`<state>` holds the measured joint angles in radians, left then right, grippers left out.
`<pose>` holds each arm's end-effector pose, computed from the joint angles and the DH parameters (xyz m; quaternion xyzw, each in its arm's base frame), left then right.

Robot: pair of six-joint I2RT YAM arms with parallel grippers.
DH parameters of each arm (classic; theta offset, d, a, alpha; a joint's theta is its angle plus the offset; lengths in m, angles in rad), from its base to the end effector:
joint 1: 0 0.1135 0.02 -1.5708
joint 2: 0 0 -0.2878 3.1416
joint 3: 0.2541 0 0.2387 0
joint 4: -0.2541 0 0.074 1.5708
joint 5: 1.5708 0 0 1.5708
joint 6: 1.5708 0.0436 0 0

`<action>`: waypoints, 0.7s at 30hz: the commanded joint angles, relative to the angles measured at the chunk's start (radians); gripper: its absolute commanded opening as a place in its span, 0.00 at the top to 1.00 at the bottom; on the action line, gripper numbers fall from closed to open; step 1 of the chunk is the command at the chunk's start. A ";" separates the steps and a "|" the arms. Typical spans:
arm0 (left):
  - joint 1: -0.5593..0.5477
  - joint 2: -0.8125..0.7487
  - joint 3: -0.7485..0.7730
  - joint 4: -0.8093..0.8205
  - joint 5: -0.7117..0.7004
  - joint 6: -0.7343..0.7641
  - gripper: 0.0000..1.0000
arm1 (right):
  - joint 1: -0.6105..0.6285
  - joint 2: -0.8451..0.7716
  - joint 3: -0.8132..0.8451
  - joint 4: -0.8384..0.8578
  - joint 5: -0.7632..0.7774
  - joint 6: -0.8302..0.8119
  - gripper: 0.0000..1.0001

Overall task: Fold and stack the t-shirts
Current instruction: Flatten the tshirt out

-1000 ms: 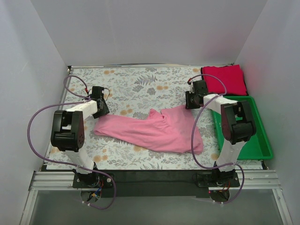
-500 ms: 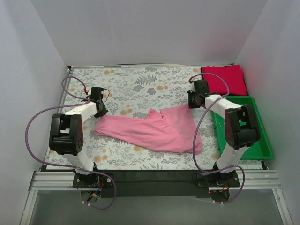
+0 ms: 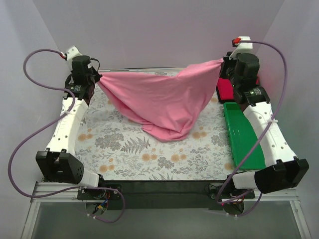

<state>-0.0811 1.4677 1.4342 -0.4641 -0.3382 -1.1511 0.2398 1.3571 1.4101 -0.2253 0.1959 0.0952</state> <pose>0.3246 -0.0119 0.3970 -0.5059 0.6850 -0.1732 0.4949 0.2949 0.0634 0.4469 0.0078 0.7642 0.0330 0.6441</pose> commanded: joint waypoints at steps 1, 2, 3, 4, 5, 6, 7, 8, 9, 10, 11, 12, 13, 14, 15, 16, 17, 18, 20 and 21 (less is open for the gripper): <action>0.001 -0.139 0.144 0.019 -0.094 0.004 1.00 | -0.008 -0.084 0.119 0.043 0.063 -0.055 0.99; 0.001 -0.161 0.159 0.033 -0.096 0.025 1.00 | -0.010 -0.102 0.133 0.046 0.071 -0.080 0.99; 0.001 -0.182 0.172 0.060 -0.097 0.036 1.00 | -0.008 -0.145 0.154 0.056 0.077 -0.092 0.99; 0.001 -0.208 0.198 0.073 -0.101 0.051 1.00 | -0.010 -0.165 0.162 0.061 0.082 -0.091 0.99; 0.001 -0.254 0.207 0.094 -0.101 0.082 1.00 | -0.010 -0.188 0.168 0.072 0.089 -0.138 0.99; 0.001 -0.282 0.212 0.110 -0.104 0.099 1.00 | -0.010 -0.232 0.171 0.092 0.091 -0.152 0.99; 0.001 -0.306 0.213 0.126 -0.105 0.114 1.00 | -0.011 -0.254 0.173 0.102 0.092 -0.166 0.99; 0.001 -0.354 0.221 0.154 -0.099 0.131 1.00 | -0.011 -0.272 0.176 0.112 0.093 -0.196 0.99; 0.001 -0.371 0.223 0.165 -0.094 0.163 1.00 | -0.010 -0.308 0.179 0.119 0.093 -0.210 0.99; 0.001 -0.389 0.226 0.174 -0.093 0.175 1.00 | -0.010 -0.323 0.187 0.133 0.089 -0.224 0.99; 0.001 -0.405 0.241 0.179 -0.079 0.191 1.00 | -0.011 -0.335 0.194 0.135 0.083 -0.238 0.99; 0.001 -0.429 0.249 0.180 -0.073 0.215 1.00 | -0.011 -0.355 0.204 0.136 0.080 -0.267 0.99; 0.001 -0.438 0.256 0.180 -0.070 0.229 1.00 | -0.011 -0.363 0.214 0.136 0.074 -0.278 0.99; 0.001 -0.446 0.265 0.179 -0.070 0.244 1.00 | -0.010 -0.371 0.236 0.138 0.065 -0.287 0.99; 0.001 -0.461 0.284 0.180 -0.071 0.257 1.00 | -0.010 -0.380 0.250 0.136 0.060 -0.298 0.99; 0.000 -0.469 0.291 0.180 -0.073 0.278 1.00 | -0.010 -0.385 0.262 0.136 0.054 -0.313 0.99; 0.000 -0.474 0.298 0.179 -0.074 0.286 1.00 | -0.010 -0.388 0.289 0.135 0.045 -0.321 0.99; 0.000 -0.477 0.313 0.179 -0.076 0.294 1.00 | -0.010 -0.389 0.302 0.136 0.040 -0.327 0.99; -0.003 -0.480 0.324 0.177 -0.071 0.307 1.00 | -0.011 -0.389 0.325 0.135 0.021 -0.333 0.99; -0.006 -0.481 0.328 0.177 -0.067 0.312 1.00 | -0.011 -0.389 0.346 0.135 0.011 -0.336 0.99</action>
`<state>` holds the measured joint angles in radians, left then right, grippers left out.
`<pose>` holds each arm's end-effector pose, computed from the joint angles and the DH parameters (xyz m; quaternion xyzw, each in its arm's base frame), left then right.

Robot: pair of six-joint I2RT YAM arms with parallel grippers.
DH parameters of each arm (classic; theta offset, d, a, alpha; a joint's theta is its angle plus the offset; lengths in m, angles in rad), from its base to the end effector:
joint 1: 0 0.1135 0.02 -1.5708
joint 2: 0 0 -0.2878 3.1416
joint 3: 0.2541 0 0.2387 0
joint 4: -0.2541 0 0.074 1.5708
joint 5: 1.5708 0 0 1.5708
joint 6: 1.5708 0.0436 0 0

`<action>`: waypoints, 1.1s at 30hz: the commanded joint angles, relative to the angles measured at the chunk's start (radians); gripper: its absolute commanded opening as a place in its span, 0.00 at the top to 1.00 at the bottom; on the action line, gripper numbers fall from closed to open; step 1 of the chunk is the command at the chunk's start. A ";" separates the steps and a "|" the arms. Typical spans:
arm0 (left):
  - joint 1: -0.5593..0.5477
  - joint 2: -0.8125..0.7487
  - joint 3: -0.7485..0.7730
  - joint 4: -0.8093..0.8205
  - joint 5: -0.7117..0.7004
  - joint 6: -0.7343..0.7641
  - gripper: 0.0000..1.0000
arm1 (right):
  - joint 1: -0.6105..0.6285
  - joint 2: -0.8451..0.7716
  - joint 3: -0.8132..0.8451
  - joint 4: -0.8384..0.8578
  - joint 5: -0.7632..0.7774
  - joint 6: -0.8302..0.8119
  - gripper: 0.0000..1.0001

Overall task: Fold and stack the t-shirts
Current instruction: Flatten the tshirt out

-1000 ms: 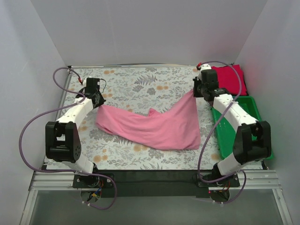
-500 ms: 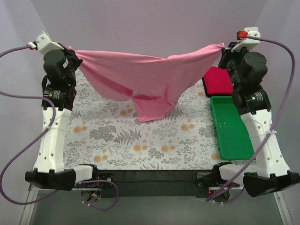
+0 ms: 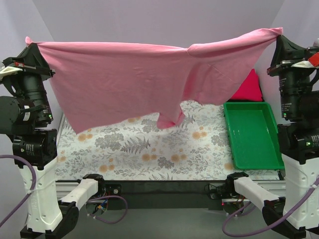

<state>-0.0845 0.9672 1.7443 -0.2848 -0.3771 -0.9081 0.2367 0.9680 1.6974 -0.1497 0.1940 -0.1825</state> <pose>0.0813 0.0092 0.6094 -0.3493 0.3978 -0.3167 0.7870 0.0864 0.0122 0.6133 -0.0151 0.4806 -0.0223 0.8765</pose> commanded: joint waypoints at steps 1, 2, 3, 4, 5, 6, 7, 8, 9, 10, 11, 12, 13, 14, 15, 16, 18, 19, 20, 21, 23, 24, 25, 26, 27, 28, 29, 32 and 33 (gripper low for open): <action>-0.004 0.025 0.021 -0.002 -0.023 0.074 1.00 | -0.008 0.001 0.071 0.059 0.006 -0.057 0.99; -0.008 0.028 0.018 -0.001 -0.020 0.080 1.00 | -0.007 0.006 0.080 0.059 -0.016 -0.057 0.99; -0.009 0.033 0.012 0.001 -0.019 0.083 1.00 | -0.007 0.018 0.100 0.055 -0.027 -0.058 0.99; -0.011 0.041 -0.015 0.004 -0.016 0.089 1.00 | -0.007 0.029 0.107 0.052 -0.037 -0.054 0.99; -0.012 0.057 -0.034 0.010 -0.014 0.092 1.00 | -0.007 0.041 0.110 0.044 -0.054 -0.051 0.99; -0.012 0.068 -0.055 0.013 -0.010 0.091 1.00 | -0.007 0.070 0.110 0.029 -0.059 -0.049 0.99; -0.012 0.077 -0.081 0.018 -0.008 0.087 1.00 | -0.007 0.089 0.107 0.015 -0.062 -0.048 0.99; -0.012 0.105 -0.142 0.032 -0.006 0.080 1.00 | -0.007 0.130 0.104 -0.007 -0.071 -0.037 0.99; -0.012 0.122 -0.170 0.036 -0.003 0.077 1.00 | -0.008 0.147 0.097 -0.007 -0.077 -0.031 0.99; -0.012 0.140 -0.195 0.036 0.000 0.072 1.00 | -0.007 0.167 0.062 -0.010 -0.077 -0.028 0.99; -0.012 0.189 -0.259 0.053 0.001 0.068 1.00 | -0.008 0.188 0.047 -0.011 -0.077 -0.023 0.99; -0.012 0.217 -0.287 0.062 0.004 0.067 1.00 | -0.008 0.230 0.030 -0.014 -0.083 -0.023 0.99; -0.012 0.256 -0.310 0.062 0.006 0.064 1.00 | -0.007 0.256 -0.013 -0.014 -0.087 -0.023 0.99; -0.012 0.293 -0.345 0.058 0.003 0.054 1.00 | -0.007 0.280 -0.031 -0.013 -0.093 -0.025 0.99; -0.011 0.376 -0.367 0.059 0.003 0.028 1.00 | -0.008 0.335 -0.053 -0.013 -0.091 -0.028 0.99; -0.008 0.416 -0.383 0.065 0.001 0.015 1.00 | -0.008 0.366 -0.073 -0.004 -0.090 -0.028 0.99; -0.003 0.552 -0.422 0.090 -0.009 -0.014 1.00 | -0.008 0.463 -0.145 0.030 -0.073 -0.028 0.99; 0.005 0.598 -0.427 0.096 -0.011 -0.035 1.00 | -0.014 0.494 -0.169 0.060 -0.064 -0.022 0.99; 0.008 0.654 -0.424 0.104 -0.014 -0.047 1.00 | -0.016 0.527 -0.214 0.115 -0.054 -0.017 0.99; 0.011 0.700 -0.417 0.105 -0.023 -0.055 1.00 | -0.019 0.593 -0.228 0.139 -0.053 -0.011 0.99; 0.014 0.842 -0.379 0.105 -0.031 -0.074 1.00 | -0.031 0.664 -0.246 0.218 -0.051 0.011 0.99; 0.014 0.882 -0.361 0.105 -0.031 -0.075 1.00 | -0.033 0.734 -0.251 0.237 -0.053 0.011 0.99; 0.014 0.928 -0.320 0.107 -0.031 -0.075 1.00 | -0.039 0.770 -0.246 0.252 -0.053 0.014 0.99; 0.014 0.999 -0.303 0.110 -0.028 -0.074 1.00 | -0.042 0.808 -0.239 0.265 -0.065 0.027 0.99; 0.014 1.039 -0.278 0.113 -0.025 -0.069 1.00 | -0.045 0.881 -0.202 0.266 -0.082 0.029 0.99; 0.014 1.070 -0.241 0.116 -0.022 -0.069 1.00 | -0.050 0.915 -0.184 0.265 -0.093 0.034 0.99; 0.014 1.125 -0.217 0.121 -0.022 -0.060 1.00 | -0.053 0.948 -0.162 0.265 -0.093 0.037 0.99; 0.014 1.209 -0.132 0.121 -0.025 -0.049 1.00 | -0.054 1.050 -0.087 0.263 -0.079 0.037 0.99; 0.014 1.225 -0.114 0.121 -0.025 -0.046 1.00 | -0.054 1.089 -0.068 0.263 -0.074 0.037 0.99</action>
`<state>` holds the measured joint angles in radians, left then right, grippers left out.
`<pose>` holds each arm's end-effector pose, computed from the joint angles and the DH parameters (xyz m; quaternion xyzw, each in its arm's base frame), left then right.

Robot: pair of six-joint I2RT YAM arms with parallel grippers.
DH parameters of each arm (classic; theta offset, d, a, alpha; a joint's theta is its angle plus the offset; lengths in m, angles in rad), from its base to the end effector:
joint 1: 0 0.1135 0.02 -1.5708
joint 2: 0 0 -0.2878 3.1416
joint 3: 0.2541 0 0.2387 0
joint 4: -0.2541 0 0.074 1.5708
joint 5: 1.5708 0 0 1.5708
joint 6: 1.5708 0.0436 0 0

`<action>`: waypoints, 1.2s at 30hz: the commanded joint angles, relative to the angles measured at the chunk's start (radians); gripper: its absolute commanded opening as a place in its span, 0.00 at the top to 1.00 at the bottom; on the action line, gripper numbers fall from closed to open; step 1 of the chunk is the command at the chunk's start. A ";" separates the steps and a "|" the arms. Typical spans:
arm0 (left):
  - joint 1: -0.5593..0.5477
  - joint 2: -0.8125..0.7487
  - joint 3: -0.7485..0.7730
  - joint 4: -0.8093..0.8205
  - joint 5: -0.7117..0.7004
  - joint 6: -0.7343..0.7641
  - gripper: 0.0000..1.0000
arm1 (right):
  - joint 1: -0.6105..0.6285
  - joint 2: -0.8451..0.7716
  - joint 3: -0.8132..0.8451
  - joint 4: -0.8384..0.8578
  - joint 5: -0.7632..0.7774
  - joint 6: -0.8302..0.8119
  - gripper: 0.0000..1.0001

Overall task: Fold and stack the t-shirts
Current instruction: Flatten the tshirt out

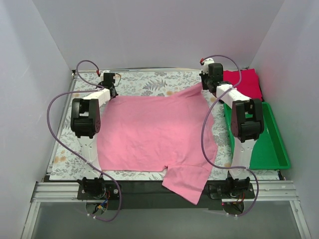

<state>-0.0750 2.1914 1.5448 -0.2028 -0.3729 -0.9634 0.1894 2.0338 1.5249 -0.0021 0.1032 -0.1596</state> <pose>0.4834 -0.0204 0.1703 -0.4542 0.8021 -0.0215 0.3872 0.4741 0.0863 0.2534 -0.1239 0.8531 -0.0370 0.5054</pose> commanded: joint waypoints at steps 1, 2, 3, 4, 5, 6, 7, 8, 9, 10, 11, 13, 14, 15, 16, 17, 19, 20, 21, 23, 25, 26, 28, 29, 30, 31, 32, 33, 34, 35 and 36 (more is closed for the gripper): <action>0.006 0.019 0.107 0.039 -0.031 0.011 1.00 | -0.010 0.044 0.144 0.116 0.026 0.014 0.99; 0.006 0.033 0.141 0.039 -0.037 0.014 0.97 | -0.010 0.077 0.162 0.116 0.042 0.015 0.99; 0.006 0.054 0.159 0.039 -0.038 0.014 0.92 | -0.010 0.092 0.182 0.116 0.049 0.017 0.97; 0.006 0.062 0.172 0.039 -0.038 0.009 0.86 | -0.010 0.104 0.213 0.116 0.059 0.017 0.92; 0.006 0.067 0.198 0.040 -0.041 0.008 0.78 | -0.010 0.123 0.230 0.116 0.076 0.017 0.83; 0.006 0.070 0.207 0.042 -0.046 0.008 0.75 | -0.010 0.124 0.239 0.116 0.085 0.023 0.80; 0.006 0.068 0.219 0.040 -0.049 0.009 0.67 | -0.010 0.124 0.245 0.116 0.102 0.029 0.77; 0.006 0.061 0.228 0.040 -0.055 0.014 0.60 | -0.008 0.120 0.254 0.114 0.118 0.032 0.64; 0.007 0.051 0.238 0.040 -0.055 0.017 0.46 | -0.010 0.102 0.254 0.110 0.118 0.032 0.59; 0.007 0.024 0.241 0.036 -0.055 0.025 0.40 | -0.010 0.088 0.253 0.103 0.106 0.032 0.55; 0.007 0.005 0.239 0.029 -0.055 0.026 0.35 | -0.010 0.056 0.242 0.082 0.098 0.034 0.50; 0.007 -0.063 0.221 0.005 -0.055 0.012 0.28 | -0.010 0.019 0.228 0.033 0.084 0.058 0.48; 0.007 -0.093 0.206 -0.029 -0.046 0.003 0.27 | -0.008 -0.022 0.222 0.004 0.067 0.080 0.48; 0.007 -0.131 0.181 -0.047 -0.005 -0.006 0.25 | -0.008 -0.046 0.189 -0.078 0.053 0.100 0.47; 0.004 -0.169 0.119 -0.061 0.012 -0.018 0.24 | -0.005 -0.073 0.166 -0.122 0.040 0.121 0.47; 0.003 -0.255 0.074 -0.090 0.034 -0.053 0.25 | -0.007 -0.131 0.129 -0.154 0.009 0.176 0.48; -0.011 -0.339 -0.062 -0.125 0.072 -0.089 0.24 | -0.002 -0.196 -0.004 -0.231 -0.017 0.230 0.48; -0.017 -0.428 -0.109 -0.163 0.089 -0.124 0.24 | -0.001 -0.261 -0.053 -0.249 -0.045 0.270 0.49; -0.026 -0.468 -0.156 -0.181 0.097 -0.139 0.24 | 0.002 -0.295 -0.162 -0.281 -0.059 0.291 0.50; -0.043 -0.595 -0.313 -0.222 0.141 -0.178 0.24 | 0.005 -0.381 -0.259 -0.306 -0.095 0.322 0.50; -0.061 -0.677 -0.421 -0.240 0.170 -0.227 0.24 | 0.010 -0.428 -0.391 -0.352 -0.151 0.364 0.52; -0.072 -0.709 -0.524 -0.253 0.183 -0.236 0.24 | 0.013 -0.466 -0.432 -0.370 -0.157 0.371 0.53; -0.088 -0.798 -0.615 -0.257 0.183 -0.271 0.24 | 0.022 -0.507 -0.550 -0.397 -0.163 0.393 0.53; -0.091 -0.823 -0.699 -0.262 0.195 -0.287 0.25 | 0.022 -0.547 -0.584 -0.397 -0.181 0.399 0.54; -0.091 -0.853 -0.730 -0.264 0.198 -0.320 0.25 | 0.024 -0.564 -0.613 -0.397 -0.187 0.414 0.54; -0.091 -0.866 -0.765 -0.261 0.200 -0.340 0.26 | 0.024 -0.581 -0.646 -0.395 -0.197 0.417 0.54; -0.091 -0.872 -0.791 -0.257 0.200 -0.351 0.27 | 0.025 -0.598 -0.684 -0.394 -0.209 0.419 0.55; -0.091 -0.875 -0.831 -0.253 0.198 -0.362 0.28 | 0.024 -0.601 -0.701 -0.392 -0.211 0.420 0.55; -0.091 -0.875 -0.845 -0.236 0.195 -0.380 0.29 | 0.025 -0.600 -0.713 -0.389 -0.208 0.420 0.55; -0.091 -0.869 -0.854 -0.231 0.190 -0.386 0.30 | 0.025 -0.586 -0.727 -0.385 -0.206 0.422 0.56; -0.091 -0.860 -0.867 -0.228 0.175 -0.393 0.32 | 0.025 -0.575 -0.730 -0.383 -0.201 0.423 0.57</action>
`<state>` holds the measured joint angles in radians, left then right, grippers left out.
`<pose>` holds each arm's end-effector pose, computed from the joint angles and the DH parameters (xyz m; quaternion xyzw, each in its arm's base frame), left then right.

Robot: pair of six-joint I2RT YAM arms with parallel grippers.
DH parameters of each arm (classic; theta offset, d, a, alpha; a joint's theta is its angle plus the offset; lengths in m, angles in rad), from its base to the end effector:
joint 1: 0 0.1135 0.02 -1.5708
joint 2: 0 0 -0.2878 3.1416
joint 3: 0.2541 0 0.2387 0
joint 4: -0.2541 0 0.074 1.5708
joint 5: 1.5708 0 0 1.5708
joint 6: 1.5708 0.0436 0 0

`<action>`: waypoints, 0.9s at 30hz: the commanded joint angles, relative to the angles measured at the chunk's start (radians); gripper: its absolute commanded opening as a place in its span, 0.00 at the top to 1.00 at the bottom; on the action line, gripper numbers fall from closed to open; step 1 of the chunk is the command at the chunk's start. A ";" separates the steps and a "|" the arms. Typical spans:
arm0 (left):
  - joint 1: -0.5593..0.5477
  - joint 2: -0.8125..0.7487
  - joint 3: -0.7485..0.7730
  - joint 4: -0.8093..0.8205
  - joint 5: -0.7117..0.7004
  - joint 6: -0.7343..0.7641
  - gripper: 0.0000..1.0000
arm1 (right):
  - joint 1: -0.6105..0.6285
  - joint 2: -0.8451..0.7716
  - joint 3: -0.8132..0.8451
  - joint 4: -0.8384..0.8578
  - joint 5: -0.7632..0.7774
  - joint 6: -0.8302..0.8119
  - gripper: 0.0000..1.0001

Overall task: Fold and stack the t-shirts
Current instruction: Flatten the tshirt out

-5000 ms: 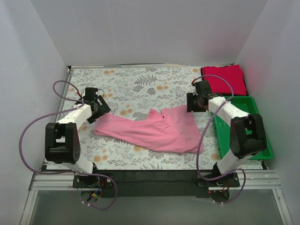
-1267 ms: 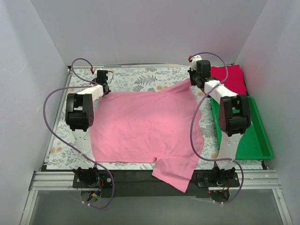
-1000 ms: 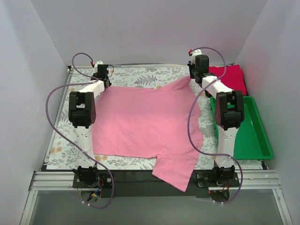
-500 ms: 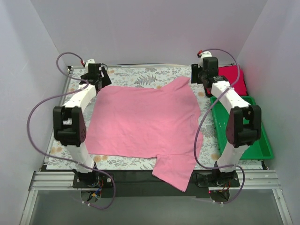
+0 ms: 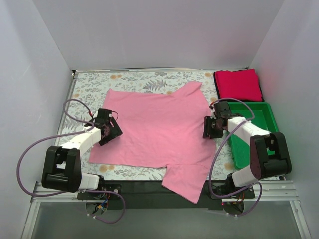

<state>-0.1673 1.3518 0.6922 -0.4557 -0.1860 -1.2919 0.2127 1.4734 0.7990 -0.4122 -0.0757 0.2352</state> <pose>0.2264 -0.0301 0.1953 -0.5349 0.8094 -0.0824 0.2279 0.2580 0.0591 0.1986 0.0018 0.9702 0.0890 0.2254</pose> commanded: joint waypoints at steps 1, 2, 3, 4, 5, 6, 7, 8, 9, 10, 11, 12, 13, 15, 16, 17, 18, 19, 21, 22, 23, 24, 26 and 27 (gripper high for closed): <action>0.003 -0.001 -0.017 0.028 -0.020 -0.076 0.34 | 0.002 -0.007 -0.006 0.033 -0.012 0.038 0.57; 0.005 0.012 -0.020 0.028 -0.024 -0.083 0.34 | 0.001 0.013 -0.007 0.035 0.007 0.044 0.58; 0.005 0.024 -0.028 0.028 -0.029 -0.089 0.34 | 0.002 0.024 -0.007 0.036 0.016 0.049 0.58; 0.008 0.044 -0.034 0.025 -0.030 -0.093 0.35 | 0.002 0.033 -0.007 0.036 0.039 0.055 0.59; 0.009 0.053 -0.037 0.020 -0.032 -0.107 0.35 | 0.002 0.047 -0.007 0.035 0.054 0.068 0.59; 0.009 0.061 -0.042 0.014 -0.035 -0.113 0.35 | 0.002 0.051 -0.007 0.032 0.071 0.076 0.59; 0.012 0.069 -0.049 -0.012 -0.052 -0.124 0.35 | 0.001 0.054 -0.007 0.029 0.100 0.084 0.59; 0.014 0.070 -0.051 -0.029 -0.061 -0.147 0.36 | 0.001 0.051 -0.009 0.023 0.138 0.101 0.60; 0.018 0.066 -0.056 -0.050 -0.076 -0.164 0.37 | -0.004 0.048 -0.009 0.015 0.154 0.107 0.60; 0.020 0.057 -0.063 -0.096 -0.102 -0.179 0.39 | -0.007 0.045 -0.007 0.009 0.165 0.113 0.60; 0.022 0.043 -0.068 -0.116 -0.118 -0.194 0.40 | -0.012 0.036 -0.004 0.004 0.178 0.118 0.61; 0.023 -0.004 -0.075 -0.136 -0.128 -0.223 0.41 | -0.015 0.031 0.000 0.001 0.180 0.118 0.61; 0.025 -0.029 -0.082 -0.165 -0.139 -0.233 0.41 | -0.016 0.027 0.015 -0.008 0.185 0.115 0.61; 0.028 -0.112 -0.094 -0.195 -0.161 -0.257 0.42 | -0.016 0.015 0.034 -0.017 0.183 0.101 0.61; 0.029 -0.137 -0.094 -0.216 -0.170 -0.262 0.41 | -0.016 0.008 0.057 -0.019 0.163 0.095 0.61; 0.029 -0.154 -0.088 -0.225 -0.178 -0.264 0.41 | -0.015 -0.002 0.066 -0.022 0.151 0.087 0.62; 0.031 -0.178 -0.077 -0.233 -0.185 -0.258 0.41 | -0.010 -0.007 0.078 -0.020 0.140 0.075 0.61; 0.031 -0.183 -0.066 -0.245 -0.193 -0.250 0.41 | -0.004 -0.010 0.089 -0.020 0.133 0.069 0.61; 0.031 -0.184 -0.019 -0.245 -0.204 -0.230 0.39 | 0.017 -0.018 0.134 -0.022 0.132 0.056 0.59; 0.031 -0.175 -0.001 -0.241 -0.205 -0.212 0.39 | 0.025 -0.016 0.149 -0.023 0.139 0.049 0.59; 0.031 -0.166 0.021 -0.236 -0.205 -0.202 0.38 | 0.030 -0.009 0.187 -0.023 0.139 0.046 0.58; 0.031 -0.157 0.053 -0.230 -0.207 -0.195 0.37 | 0.040 -0.002 0.204 -0.027 0.134 0.041 0.58; 0.031 -0.125 0.073 -0.186 -0.202 -0.170 0.37 | 0.050 0.020 0.242 -0.030 0.116 0.030 0.57; 0.031 -0.109 0.096 -0.172 -0.199 -0.167 0.37 | 0.059 0.028 0.270 -0.031 0.108 0.027 0.56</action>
<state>-0.1394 1.2179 0.7223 -0.6716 -0.3515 -1.4902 0.2512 1.4929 0.9882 -0.4450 0.0486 0.2890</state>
